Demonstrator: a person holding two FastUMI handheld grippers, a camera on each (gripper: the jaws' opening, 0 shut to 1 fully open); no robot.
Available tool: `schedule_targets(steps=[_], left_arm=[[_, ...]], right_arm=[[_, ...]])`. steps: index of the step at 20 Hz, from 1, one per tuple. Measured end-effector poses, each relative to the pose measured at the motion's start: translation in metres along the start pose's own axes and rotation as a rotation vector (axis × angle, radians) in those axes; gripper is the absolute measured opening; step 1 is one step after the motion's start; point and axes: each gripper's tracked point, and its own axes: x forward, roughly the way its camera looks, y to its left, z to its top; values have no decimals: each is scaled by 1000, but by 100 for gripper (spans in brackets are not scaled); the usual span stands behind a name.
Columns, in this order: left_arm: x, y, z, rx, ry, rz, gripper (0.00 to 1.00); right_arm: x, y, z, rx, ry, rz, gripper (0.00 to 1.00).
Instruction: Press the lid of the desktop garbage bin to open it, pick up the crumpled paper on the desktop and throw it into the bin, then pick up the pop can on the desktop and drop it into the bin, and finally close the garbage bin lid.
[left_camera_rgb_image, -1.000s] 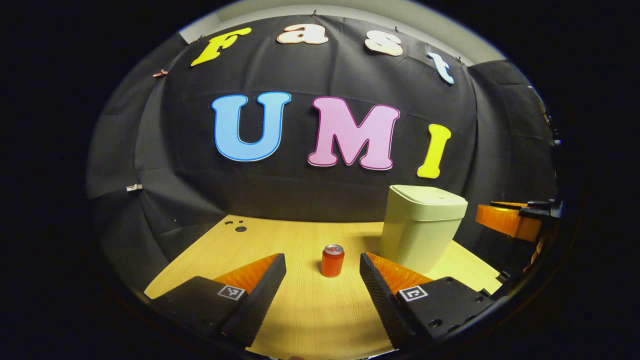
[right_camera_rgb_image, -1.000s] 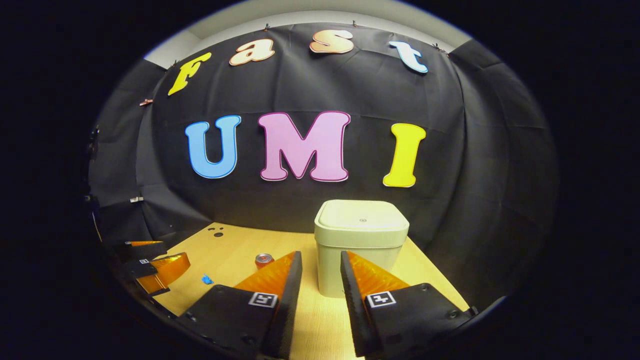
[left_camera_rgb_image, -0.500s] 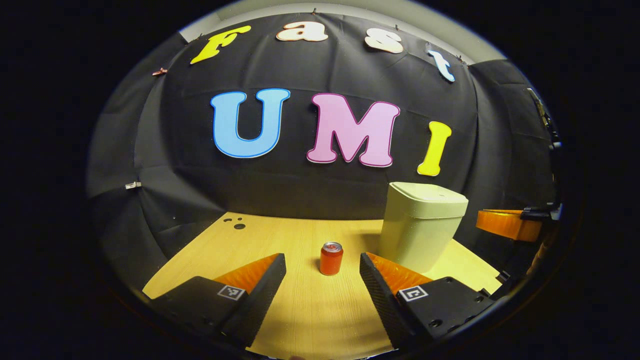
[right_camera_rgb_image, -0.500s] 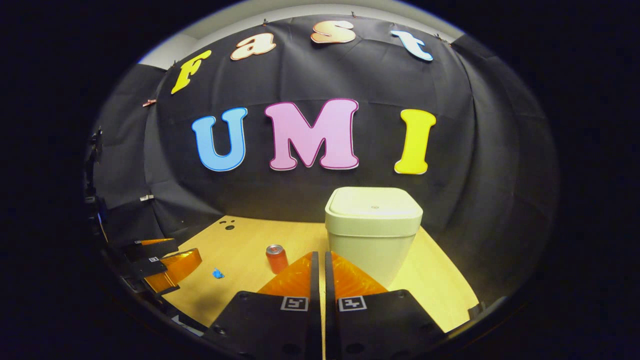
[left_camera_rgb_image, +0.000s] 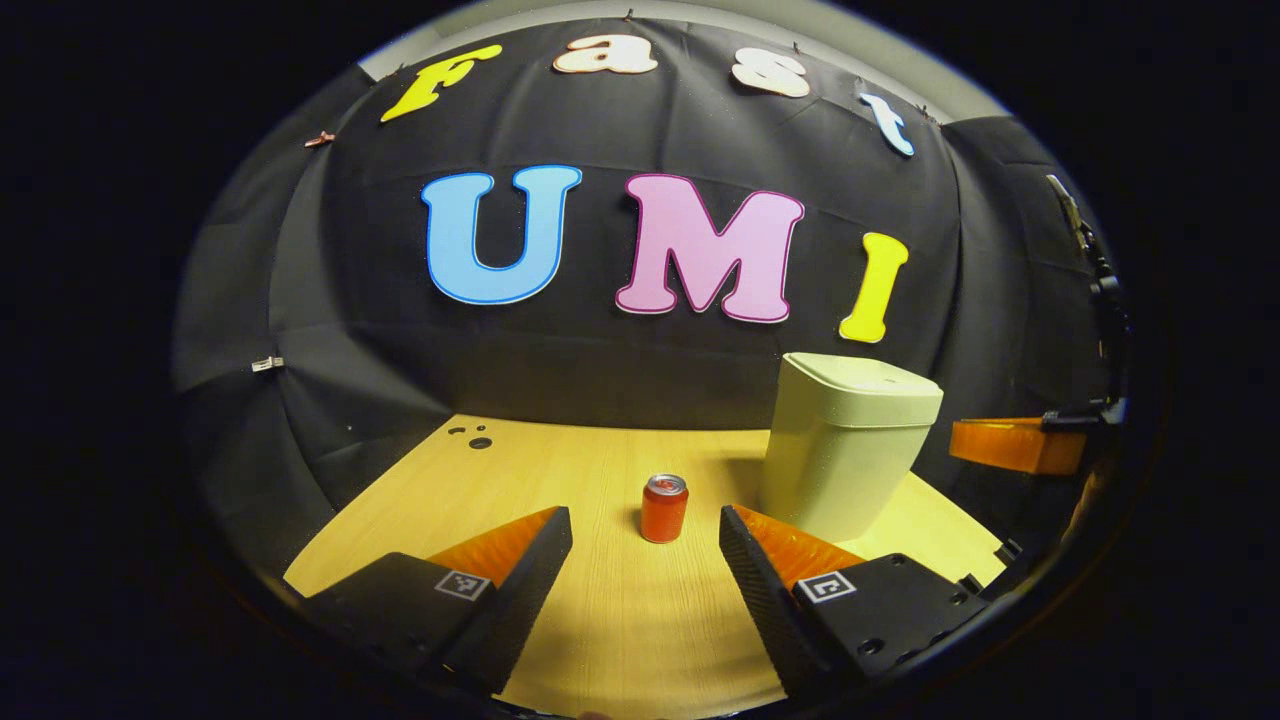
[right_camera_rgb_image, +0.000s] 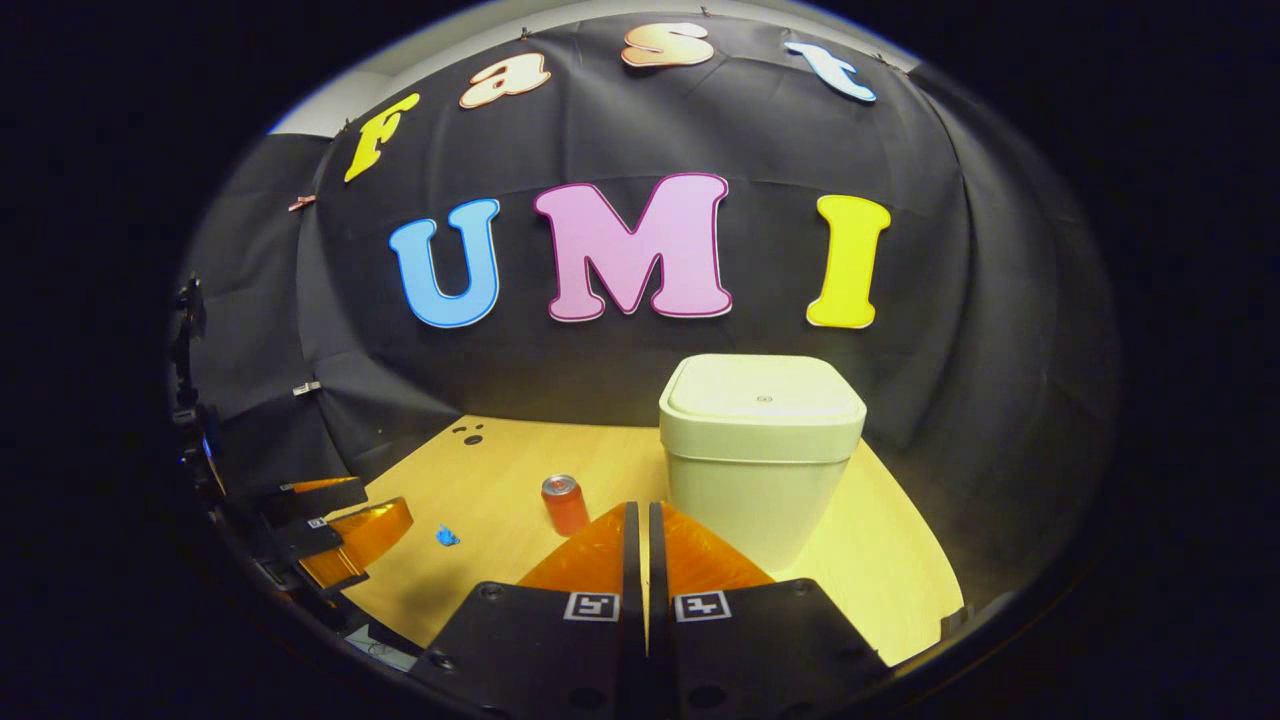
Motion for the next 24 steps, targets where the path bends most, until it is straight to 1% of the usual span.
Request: schedule_targets(steps=[5, 8, 11, 13, 18, 20, 24], left_arm=[[6, 2, -1, 14, 8, 14, 95], [13, 11, 2, 27, 4, 41, 95], [16, 25, 4, 29, -1, 91, 96], [18, 34, 0, 10, 11, 128, 95], [18, 50, -11, -25, 49, 219, 96], [19, 53, -13, -33, 57, 253, 96], [25, 49, -21, -44, 80, 310, 96]], right_arm=[[25, -9, 28, -2, -34, 1, 5], [46, -27, 40, -10, -39, -14, 5], [65, -50, 53, -12, -48, -50, 5], [78, -66, 60, -9, -55, -75, 5], [112, -101, 65, 0, -52, -118, 5], [125, -110, 62, -7, -44, -123, 5], [148, -115, 48, -21, -2, -97, 5]])
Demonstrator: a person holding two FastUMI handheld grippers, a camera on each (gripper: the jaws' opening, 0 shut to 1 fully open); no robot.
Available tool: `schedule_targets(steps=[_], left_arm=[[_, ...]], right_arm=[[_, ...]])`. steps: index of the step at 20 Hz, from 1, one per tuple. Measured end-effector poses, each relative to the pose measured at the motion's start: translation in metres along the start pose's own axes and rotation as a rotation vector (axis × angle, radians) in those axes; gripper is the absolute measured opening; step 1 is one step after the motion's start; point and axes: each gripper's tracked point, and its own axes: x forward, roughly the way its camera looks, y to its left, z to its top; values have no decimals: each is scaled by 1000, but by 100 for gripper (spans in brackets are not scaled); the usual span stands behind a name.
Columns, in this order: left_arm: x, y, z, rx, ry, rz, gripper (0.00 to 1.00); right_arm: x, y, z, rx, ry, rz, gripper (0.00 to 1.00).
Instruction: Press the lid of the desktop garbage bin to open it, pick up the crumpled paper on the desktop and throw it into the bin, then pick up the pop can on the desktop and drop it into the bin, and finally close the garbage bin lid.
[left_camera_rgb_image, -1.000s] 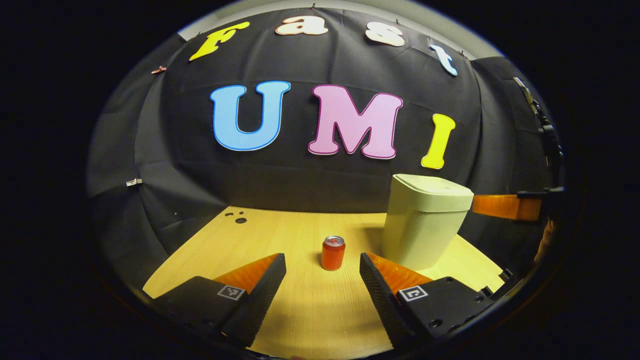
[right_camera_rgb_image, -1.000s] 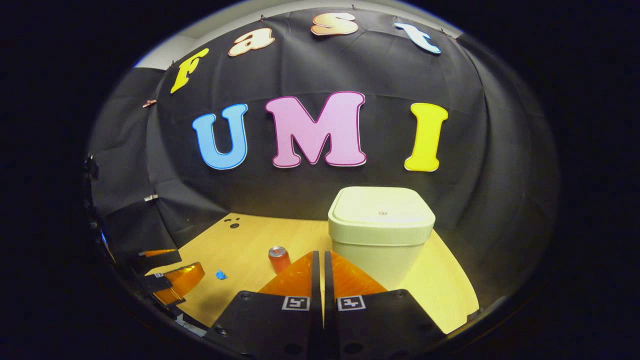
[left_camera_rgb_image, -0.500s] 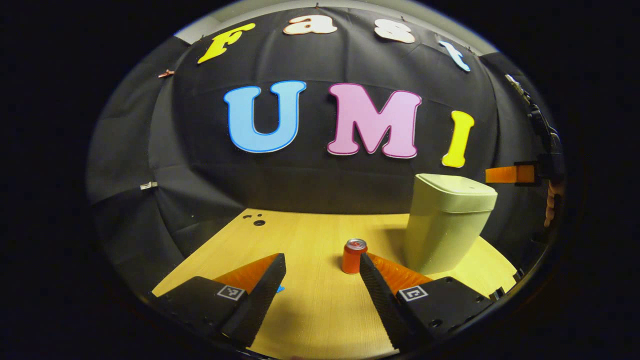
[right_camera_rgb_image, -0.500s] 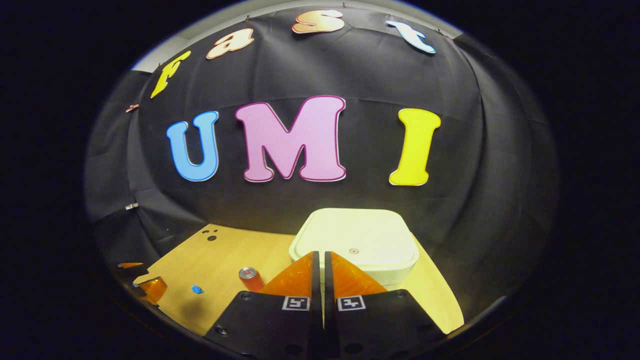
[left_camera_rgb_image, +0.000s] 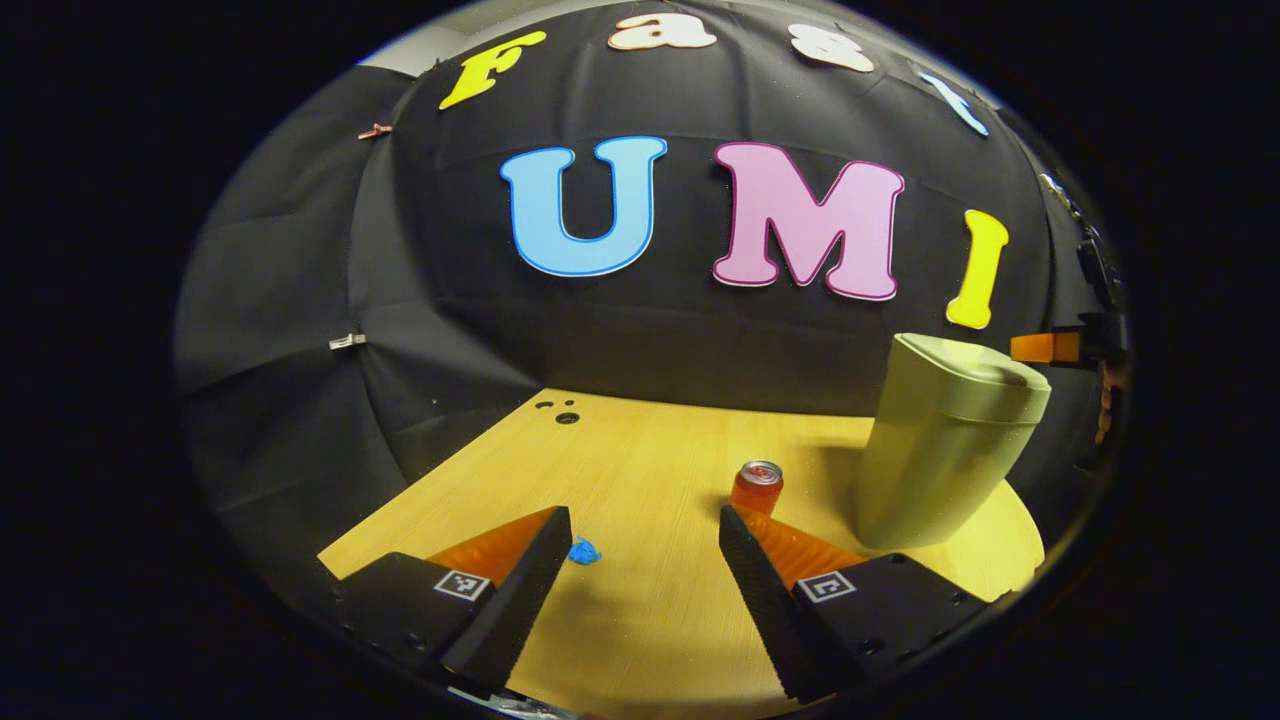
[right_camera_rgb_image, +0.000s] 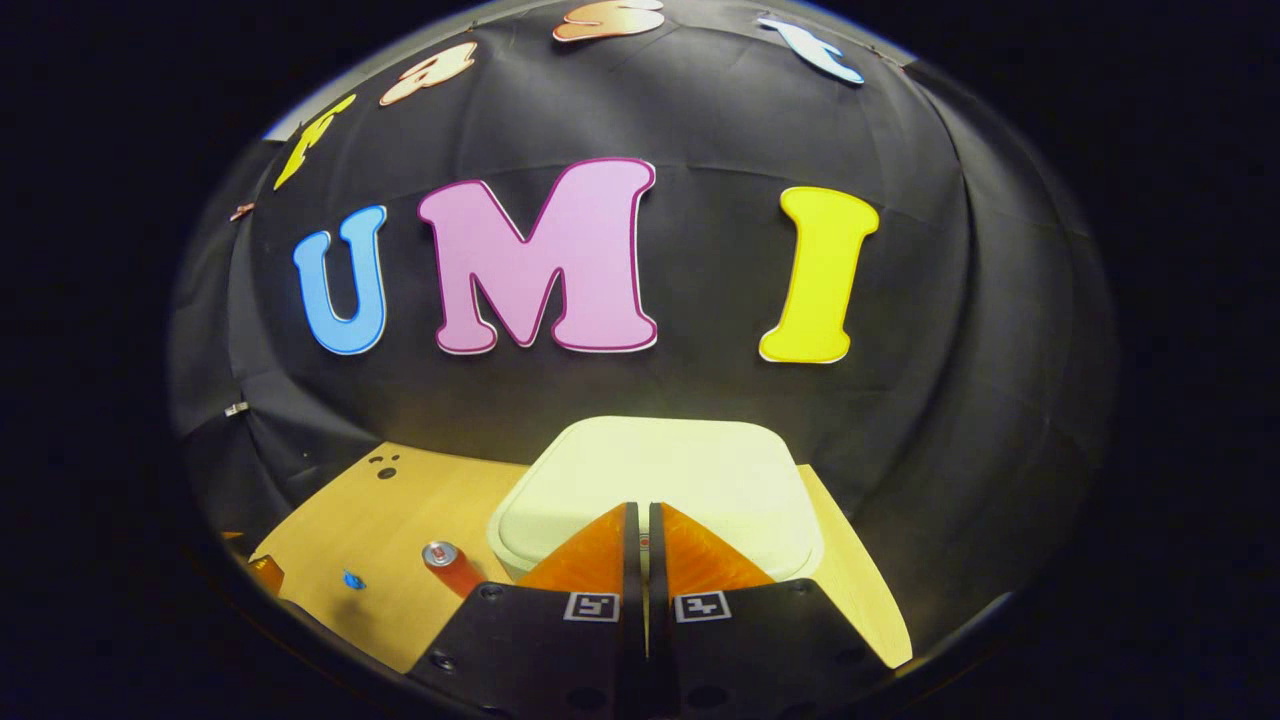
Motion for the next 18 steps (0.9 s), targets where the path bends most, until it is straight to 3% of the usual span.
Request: schedule_targets(steps=[3, 4, 5, 9, 15, 18], left_arm=[[4, -12, 3, -5, 1, 18, 96], [6, -16, 4, -2, 1, 20, 96], [8, -20, 5, 0, 3, 15, 96], [11, -32, 5, 22, 8, -27, 96], [15, -26, 1, 37, 24, -59, 96], [19, -17, 4, 52, 18, -86, 95]], right_arm=[[4, 1, -6, -18, 7, 22, 5], [4, 1, -10, -28, 17, 26, 10], [3, 1, -7, -34, 7, 27, 6], [4, 1, -10, 8, 19, 38, 6], [6, 8, -14, -63, 14, 36, 6], [8, 7, -13, -43, 16, 18, 6]])
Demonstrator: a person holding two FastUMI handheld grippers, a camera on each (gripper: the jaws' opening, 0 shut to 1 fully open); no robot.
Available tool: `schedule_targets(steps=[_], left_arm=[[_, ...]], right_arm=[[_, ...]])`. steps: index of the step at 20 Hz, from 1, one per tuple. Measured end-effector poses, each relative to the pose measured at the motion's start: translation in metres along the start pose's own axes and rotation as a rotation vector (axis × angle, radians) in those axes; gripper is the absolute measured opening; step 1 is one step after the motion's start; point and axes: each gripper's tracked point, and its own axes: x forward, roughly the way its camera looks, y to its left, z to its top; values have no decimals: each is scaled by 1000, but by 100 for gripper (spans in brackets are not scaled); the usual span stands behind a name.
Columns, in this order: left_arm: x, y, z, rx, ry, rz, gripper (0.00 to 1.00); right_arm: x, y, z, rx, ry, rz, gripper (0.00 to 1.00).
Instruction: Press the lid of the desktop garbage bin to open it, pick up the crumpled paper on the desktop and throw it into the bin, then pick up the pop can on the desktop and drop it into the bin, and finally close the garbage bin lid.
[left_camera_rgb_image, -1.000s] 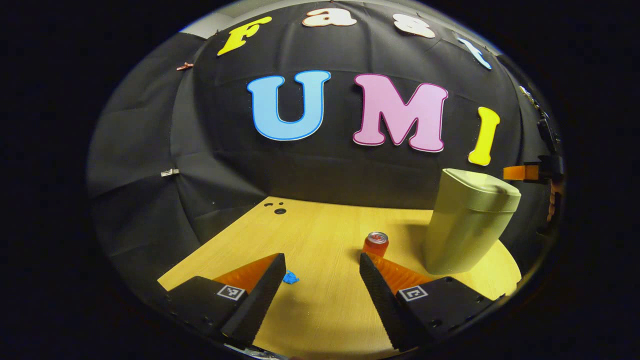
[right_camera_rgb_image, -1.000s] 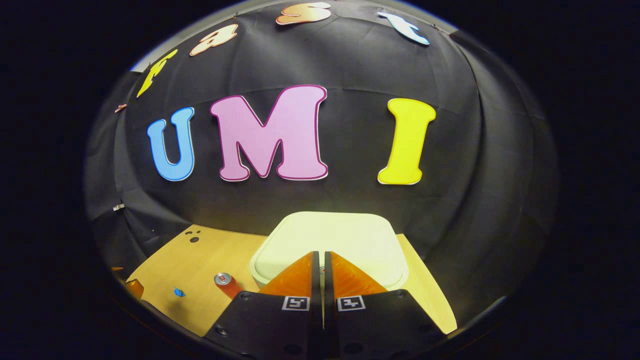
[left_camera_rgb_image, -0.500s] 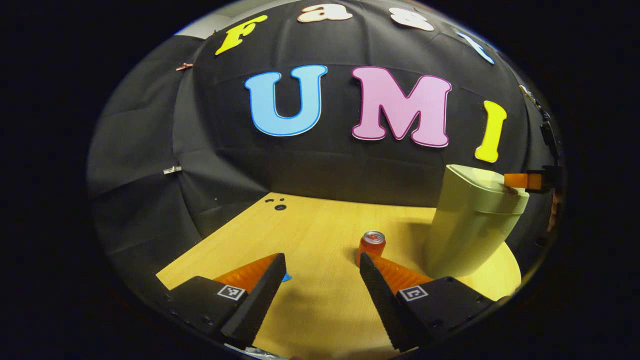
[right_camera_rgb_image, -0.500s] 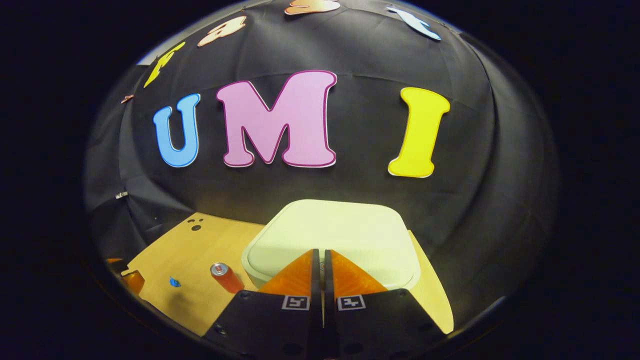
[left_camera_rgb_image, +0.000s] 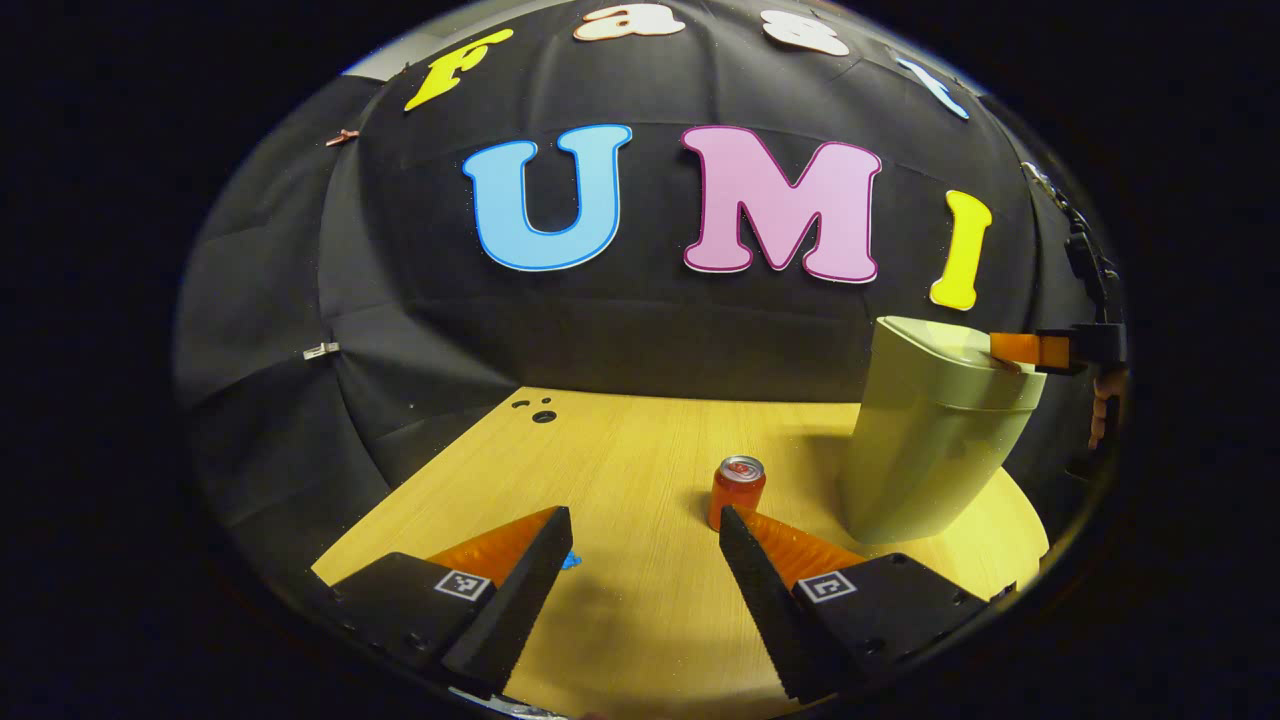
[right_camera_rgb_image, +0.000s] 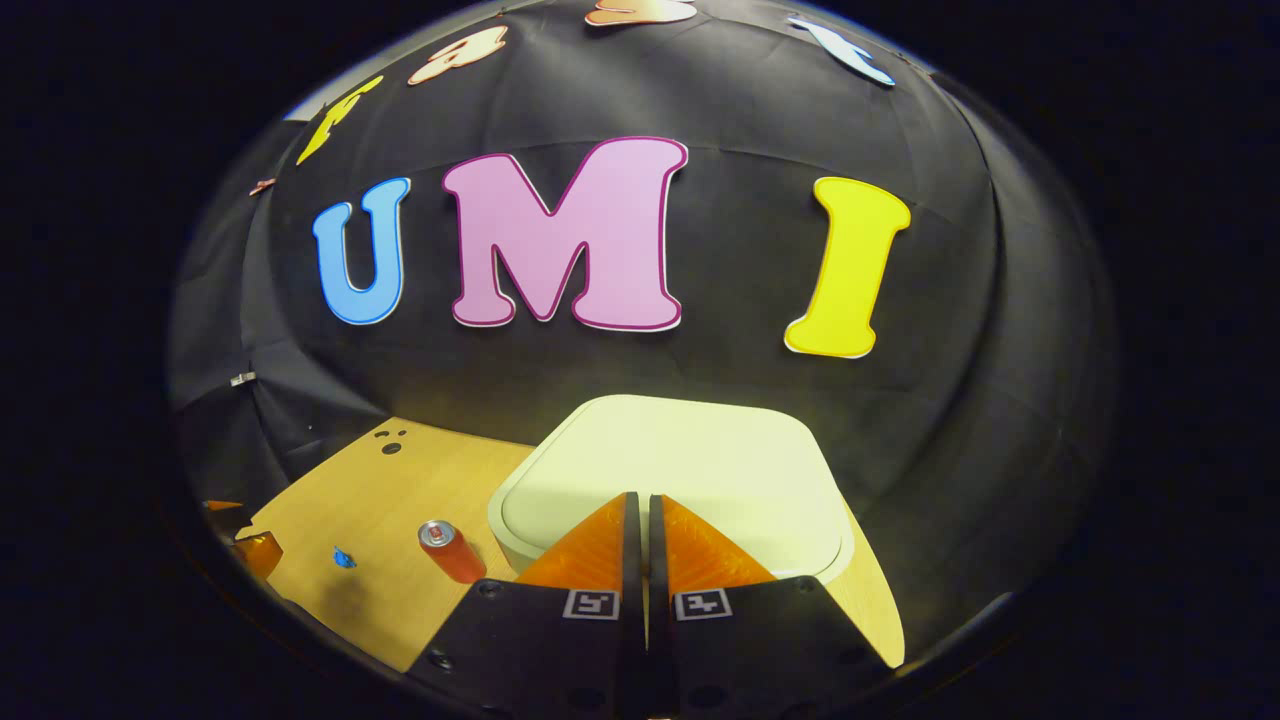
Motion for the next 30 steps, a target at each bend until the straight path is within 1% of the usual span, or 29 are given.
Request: schedule_targets(steps=[3, 5, 6, 7, 8, 10, 13, 15, 17, 19, 23, 24, 25, 30], left_arm=[[4, 10, 2, -24, -13, -22, 96], [4, 18, 2, -44, -22, -38, 96], [3, 22, 0, -49, -28, -47, 96], [1, 27, -2, -49, -34, -54, 96], [-1, 32, -7, -43, -33, -60, 96], [-6, 47, -16, -30, -30, -55, 95], [-14, 61, -33, -42, -13, -58, 96], [-18, 65, -41, -45, -1, -61, 96], [-20, 68, -43, -36, -16, -65, 96], [-17, 67, -46, -18, -24, -76, 96], [-12, 66, -42, -8, -26, -88, 96], [-10, 65, -41, -3, -28, -91, 99], [-8, 65, -41, 4, -29, -92, 96], [-1, 67, -46, 2, -20, -96, 96]], right_arm=[[-1, 0, 6, 12, -11, -51, 6], [-2, 2, 10, 2, -9, -52, 6], [-2, -1, 11, 6, -5, -66, 6], [-4, -3, 14, 22, -9, -78, 10], [-7, -3, 18, 41, -17, -84, 5], [-16, -4, 29, 61, -58, -102, 5], [-32, 0, 47, 31, -112, -120, 5], [-45, 9, 55, 30, -133, -113, 6], [-56, 14, 60, 20, -155, -112, 5], [-63, 16, 57, -5, -157, -119, 5], [-80, 24, 53, -2, -155, -115, 5], [-84, 25, 52, 0, -156, -118, 5], [-88, 28, 48, 2, -154, -116, 5], [-99, 36, 30, 7, -127, -120, 5]])
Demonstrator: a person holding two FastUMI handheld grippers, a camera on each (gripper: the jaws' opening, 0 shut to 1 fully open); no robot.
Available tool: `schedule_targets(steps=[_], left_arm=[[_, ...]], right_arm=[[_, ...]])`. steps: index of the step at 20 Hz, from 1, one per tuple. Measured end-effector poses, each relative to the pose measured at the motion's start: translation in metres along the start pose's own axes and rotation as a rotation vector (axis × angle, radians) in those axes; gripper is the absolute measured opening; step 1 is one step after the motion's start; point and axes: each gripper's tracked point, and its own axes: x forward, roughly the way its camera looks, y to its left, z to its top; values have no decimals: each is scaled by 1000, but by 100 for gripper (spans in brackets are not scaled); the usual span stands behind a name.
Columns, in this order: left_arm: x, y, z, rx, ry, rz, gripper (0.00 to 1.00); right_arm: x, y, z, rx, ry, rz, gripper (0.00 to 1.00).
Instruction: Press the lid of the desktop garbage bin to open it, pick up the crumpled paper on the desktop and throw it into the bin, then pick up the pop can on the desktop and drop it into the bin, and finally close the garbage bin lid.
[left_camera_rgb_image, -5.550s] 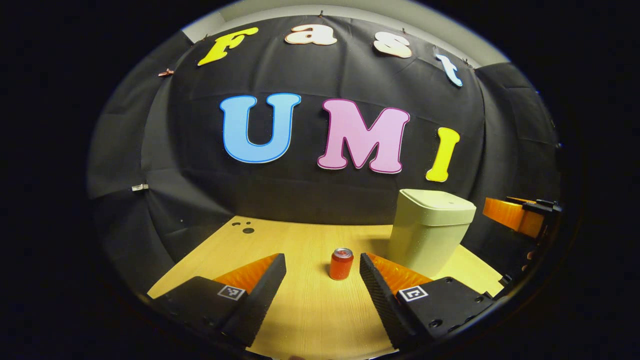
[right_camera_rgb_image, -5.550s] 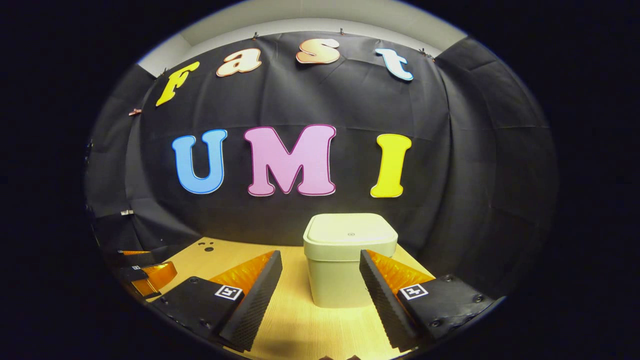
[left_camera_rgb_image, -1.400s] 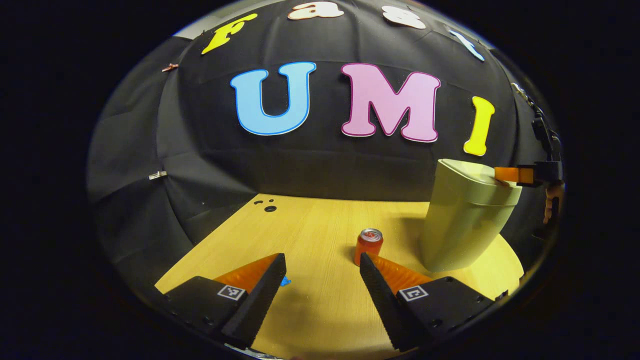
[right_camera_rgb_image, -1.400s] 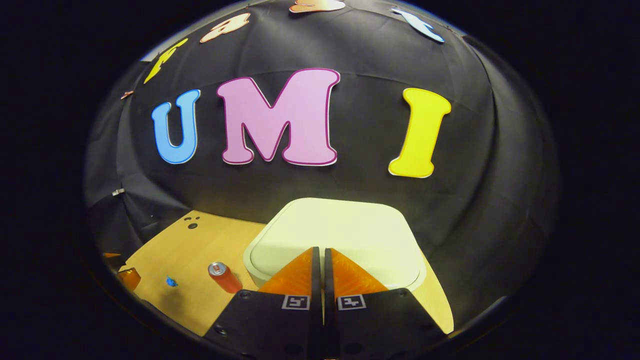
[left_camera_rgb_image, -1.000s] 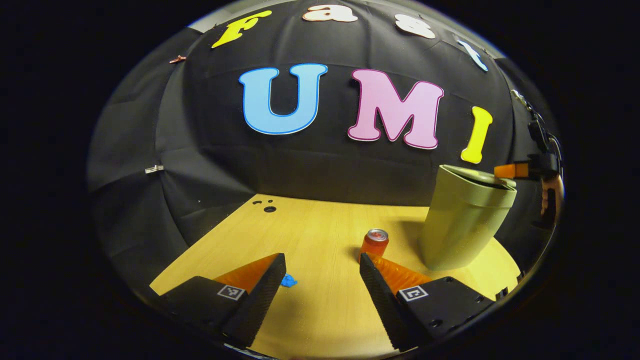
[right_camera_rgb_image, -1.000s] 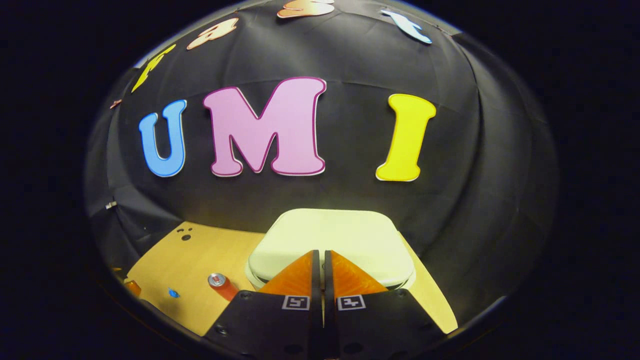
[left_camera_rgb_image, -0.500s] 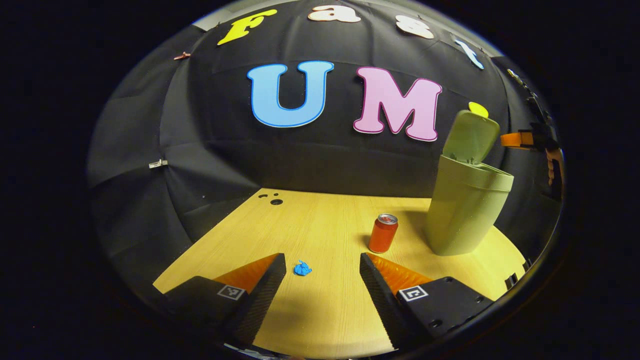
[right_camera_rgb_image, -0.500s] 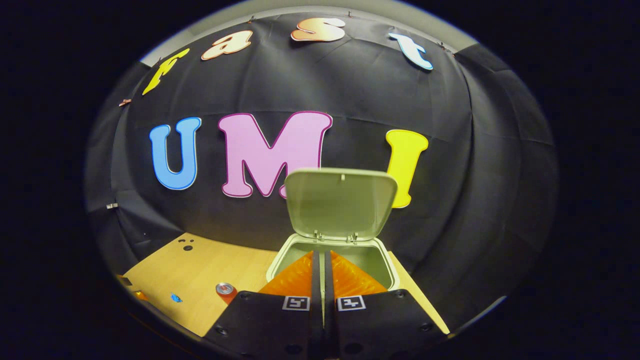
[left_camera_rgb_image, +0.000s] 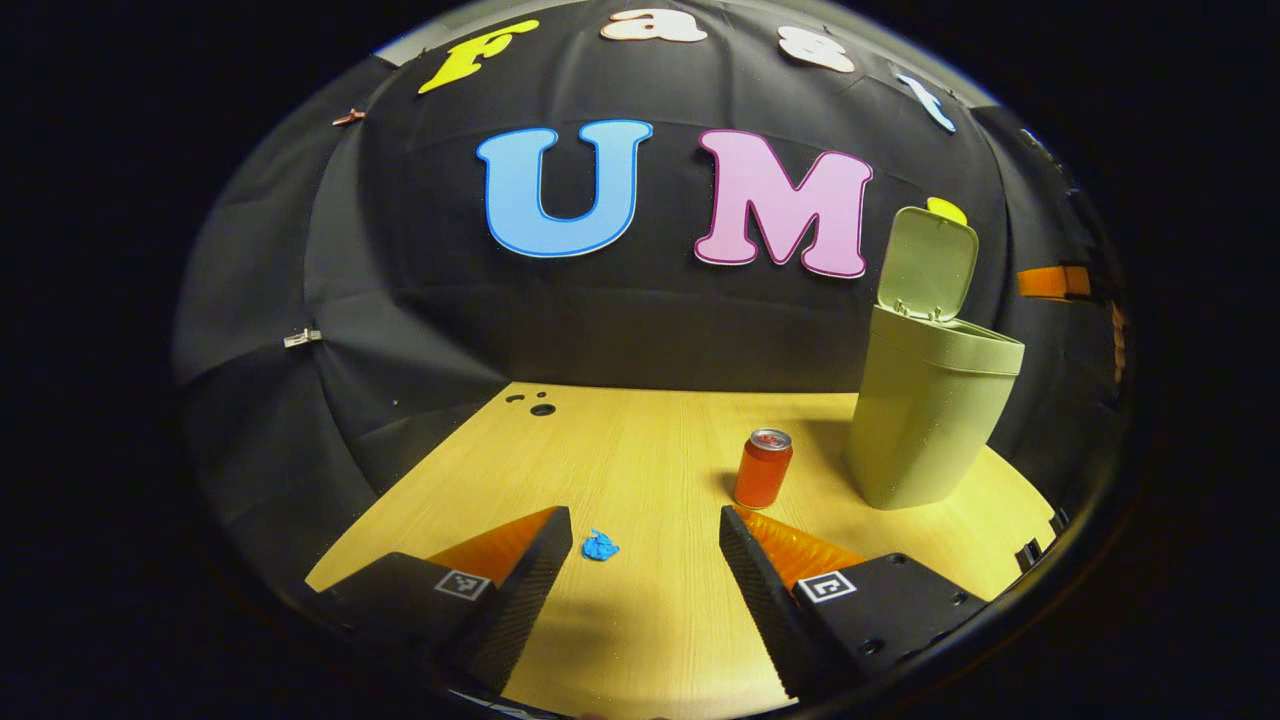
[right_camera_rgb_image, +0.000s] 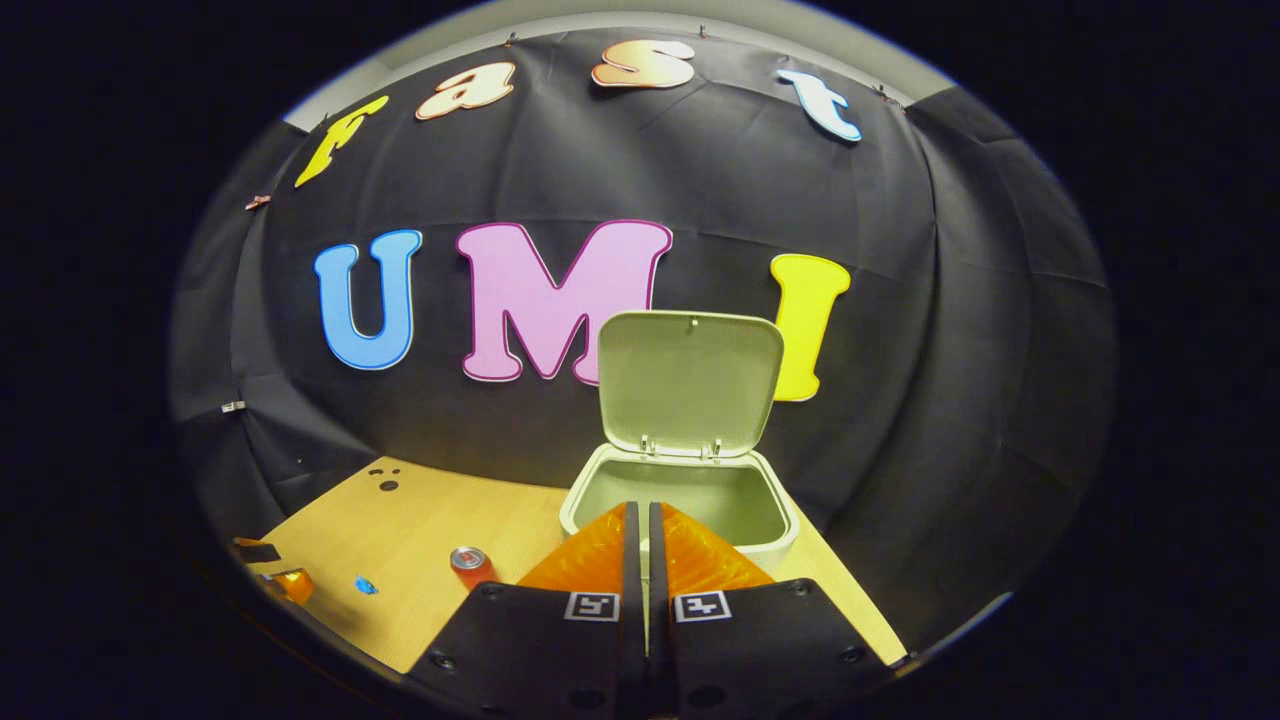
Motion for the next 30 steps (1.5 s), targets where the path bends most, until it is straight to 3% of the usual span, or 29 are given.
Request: schedule_targets(steps=[8, 10, 14, 22, 30], left_arm=[[21, 29, -20, -7, 45, 35, 96], [32, 36, -25, -17, 57, 41, 96], [62, 46, -37, -38, 90, 50, 96], [130, 55, -84, -53, 224, 48, 96], [163, 54, -135, -18, 348, 37, 96]], right_arm=[[-9, 1, -37, 63, 87, -34, 6], [-12, 1, -52, 73, 135, -37, 33], [-13, -1, -67, 79, 154, -66, 100], [-40, -2, -87, 96, 236, -123, 100], [-63, -18, -111, 135, 304, -184, 100]])
